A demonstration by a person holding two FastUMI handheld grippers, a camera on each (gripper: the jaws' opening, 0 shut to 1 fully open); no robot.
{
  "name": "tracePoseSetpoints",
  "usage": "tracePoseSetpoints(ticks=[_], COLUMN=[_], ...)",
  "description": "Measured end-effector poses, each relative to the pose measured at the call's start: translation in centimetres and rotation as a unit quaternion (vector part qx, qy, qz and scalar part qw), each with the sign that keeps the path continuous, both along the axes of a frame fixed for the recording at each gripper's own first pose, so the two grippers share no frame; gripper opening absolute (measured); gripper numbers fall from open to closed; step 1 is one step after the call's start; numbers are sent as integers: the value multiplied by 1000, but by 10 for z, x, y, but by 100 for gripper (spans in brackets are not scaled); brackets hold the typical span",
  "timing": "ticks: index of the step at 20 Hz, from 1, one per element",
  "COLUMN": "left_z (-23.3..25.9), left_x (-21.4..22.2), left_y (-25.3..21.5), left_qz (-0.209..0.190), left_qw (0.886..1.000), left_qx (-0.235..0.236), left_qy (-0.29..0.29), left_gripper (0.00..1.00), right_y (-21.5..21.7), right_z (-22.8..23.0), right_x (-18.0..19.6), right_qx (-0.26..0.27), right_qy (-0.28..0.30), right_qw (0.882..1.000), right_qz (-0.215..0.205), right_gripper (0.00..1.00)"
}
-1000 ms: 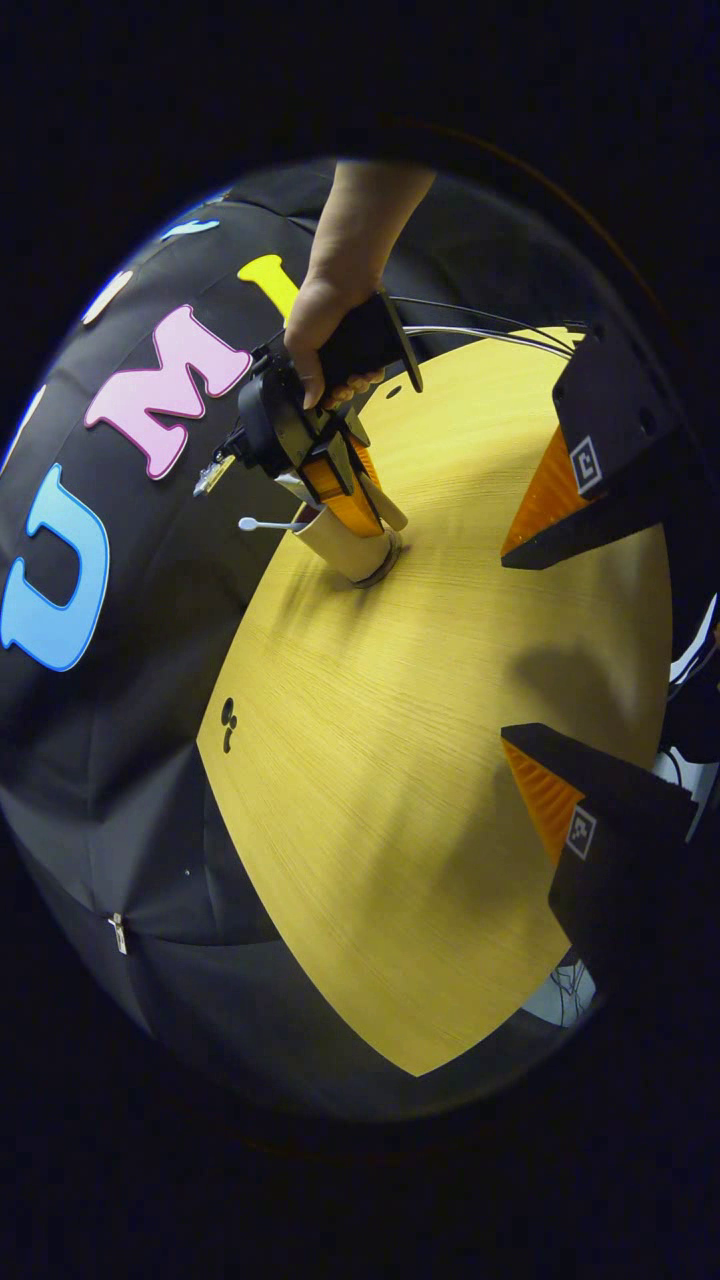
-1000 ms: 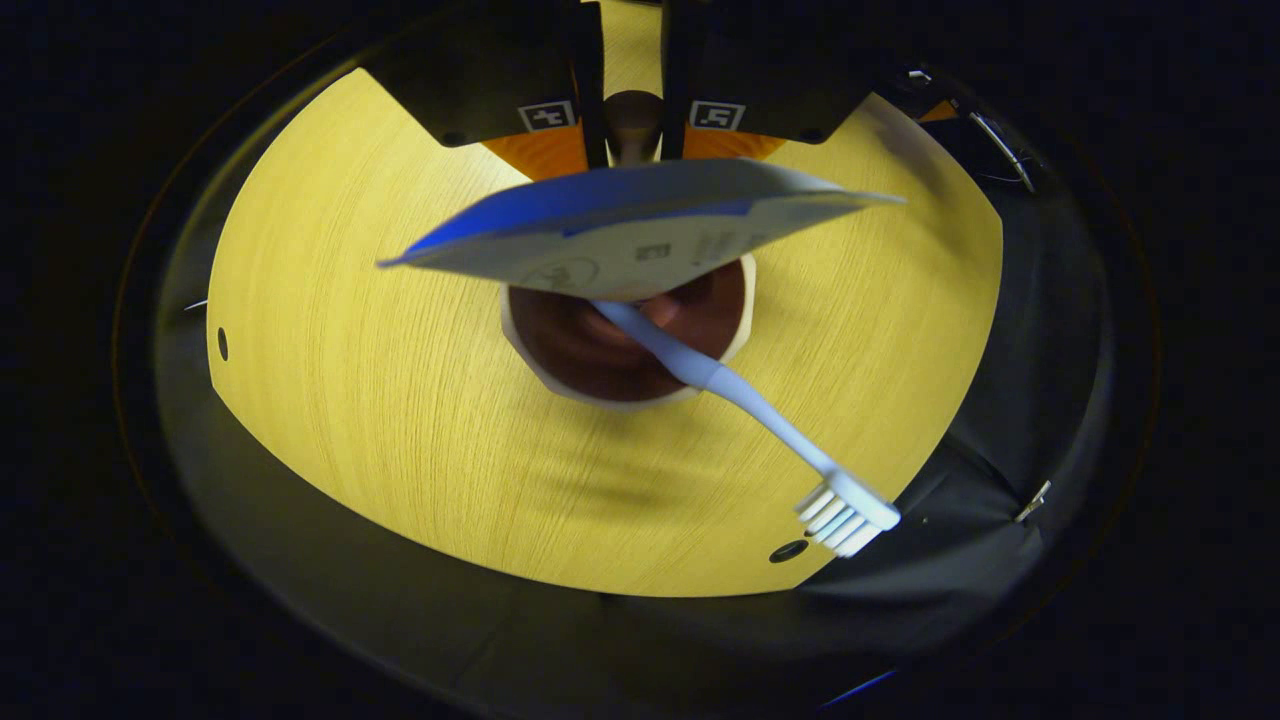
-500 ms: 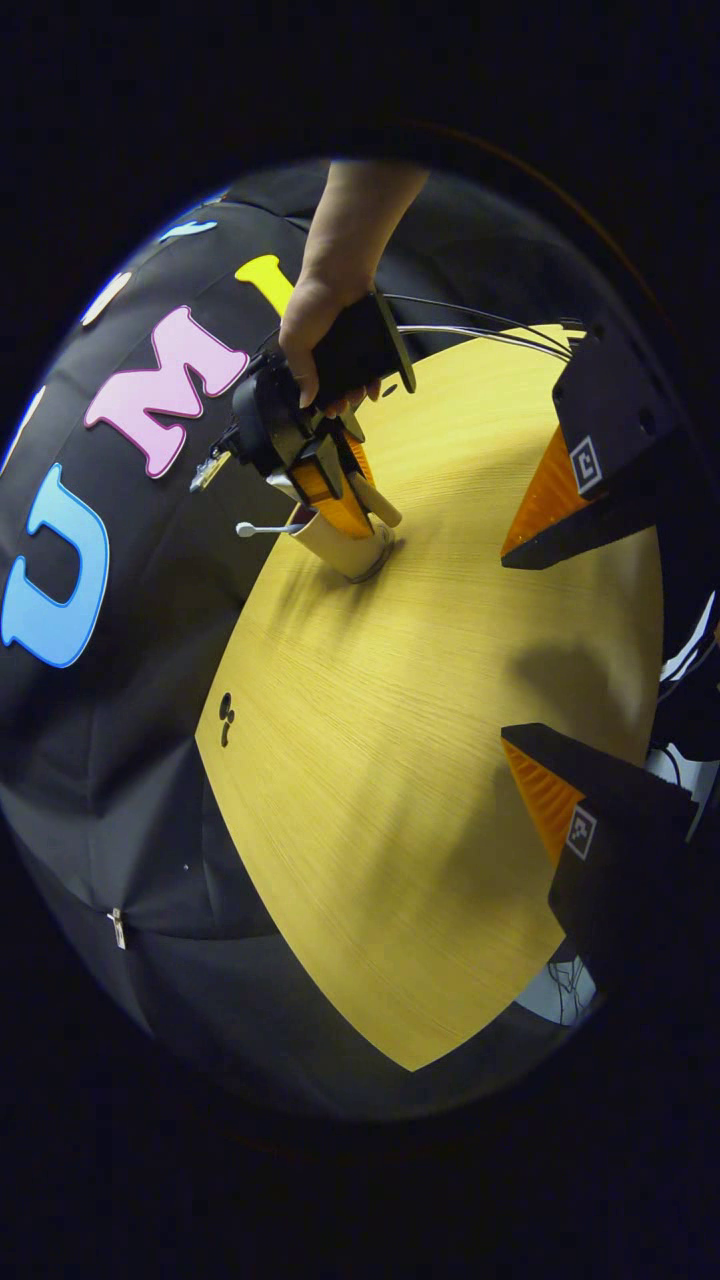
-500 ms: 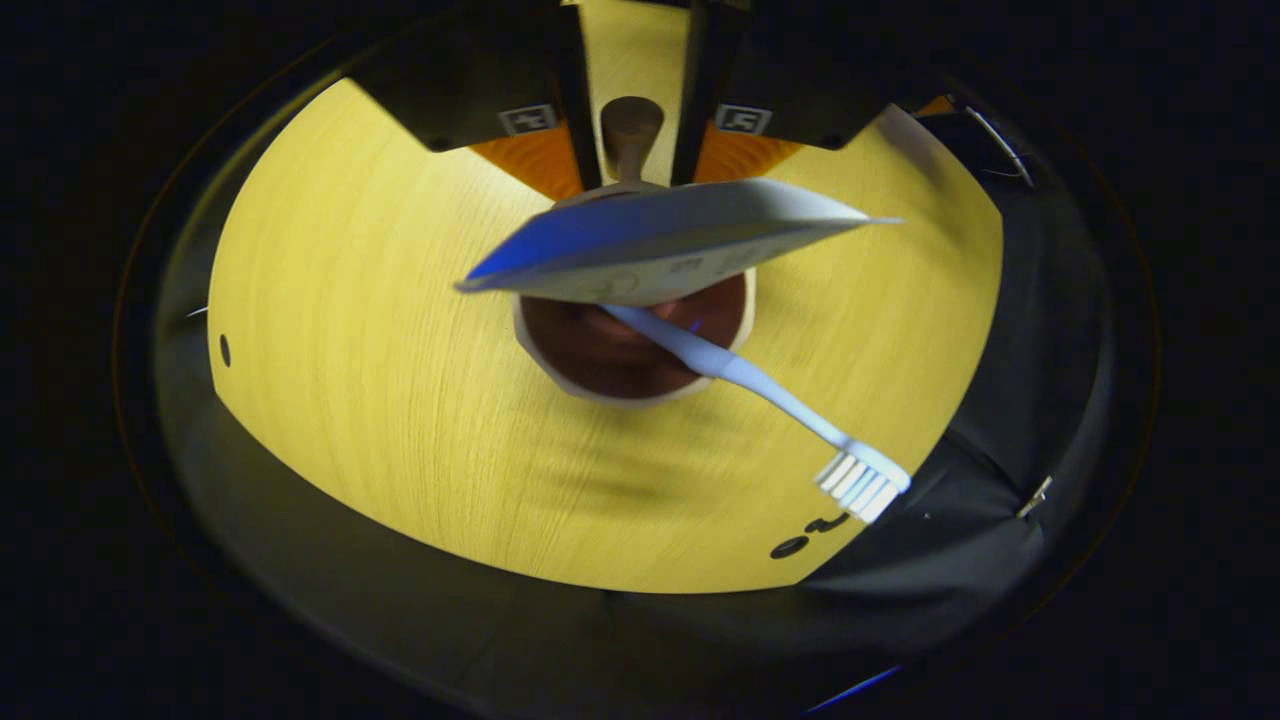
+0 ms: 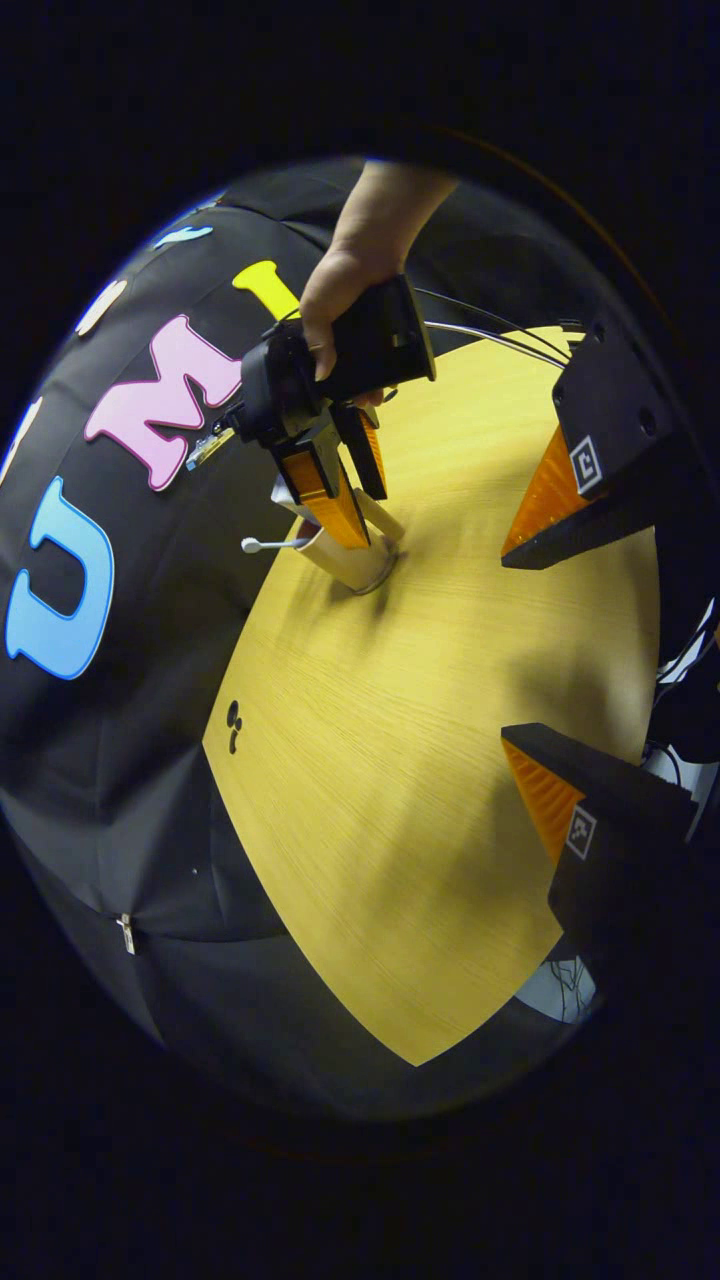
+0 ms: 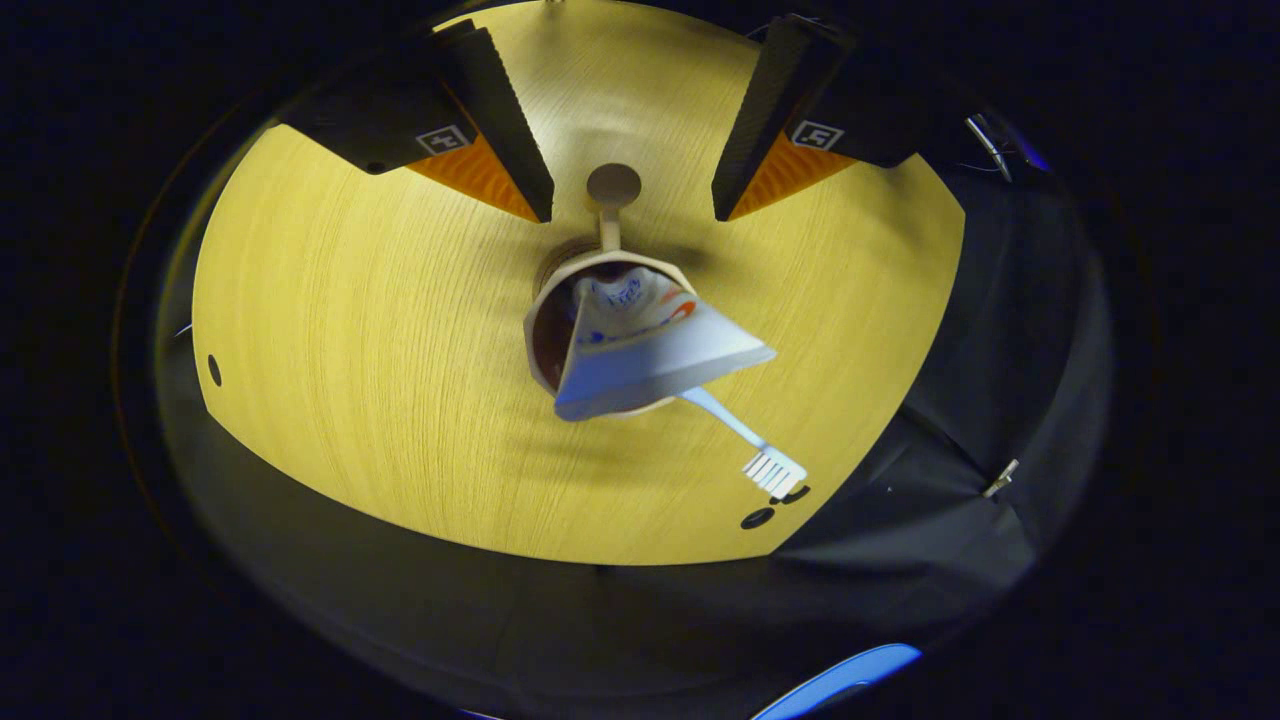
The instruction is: Put the toothbrush and toothpaste on the desktop into the cup, then pick up the cup and place it on the coaster on the desktop.
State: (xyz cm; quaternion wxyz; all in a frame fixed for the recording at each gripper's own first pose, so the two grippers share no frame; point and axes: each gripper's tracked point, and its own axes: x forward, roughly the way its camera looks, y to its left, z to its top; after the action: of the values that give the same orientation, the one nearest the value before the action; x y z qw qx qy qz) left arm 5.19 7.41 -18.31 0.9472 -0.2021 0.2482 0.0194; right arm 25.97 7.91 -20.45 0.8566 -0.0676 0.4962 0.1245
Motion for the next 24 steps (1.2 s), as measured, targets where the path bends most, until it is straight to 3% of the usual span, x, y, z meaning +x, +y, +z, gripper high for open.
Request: tracePoseSetpoints(ticks=[6,12,16,19,21,24], left_z=[28,54,79,111,128,158], left_x=[7,15,16,12,8,-4], left_y=[-13,-28,-46,-53,-55,-57], left_qz=[-16,-40,-50,-45,-33,-24], left_qw=[999,995,991,985,980,973], left_qx=[28,70,96,119,126,118], left_qy=[-27,-56,-77,-119,-153,-199], left_gripper=[96,96,96,96,96,96], right_y=[-13,-38,-69,-94,-101,-130], right_z=[34,81,127,165,174,190], right_x=[-15,-52,-79,-107,-135,-168], right_qx=[21,73,76,61,58,74], right_qy=[-85,-148,-228,-298,-314,-341], right_qw=[996,984,967,948,943,925], right_qz=[-9,-60,-82,-97,-97,-148], right_gripper=[99,98,99,98,98,98])
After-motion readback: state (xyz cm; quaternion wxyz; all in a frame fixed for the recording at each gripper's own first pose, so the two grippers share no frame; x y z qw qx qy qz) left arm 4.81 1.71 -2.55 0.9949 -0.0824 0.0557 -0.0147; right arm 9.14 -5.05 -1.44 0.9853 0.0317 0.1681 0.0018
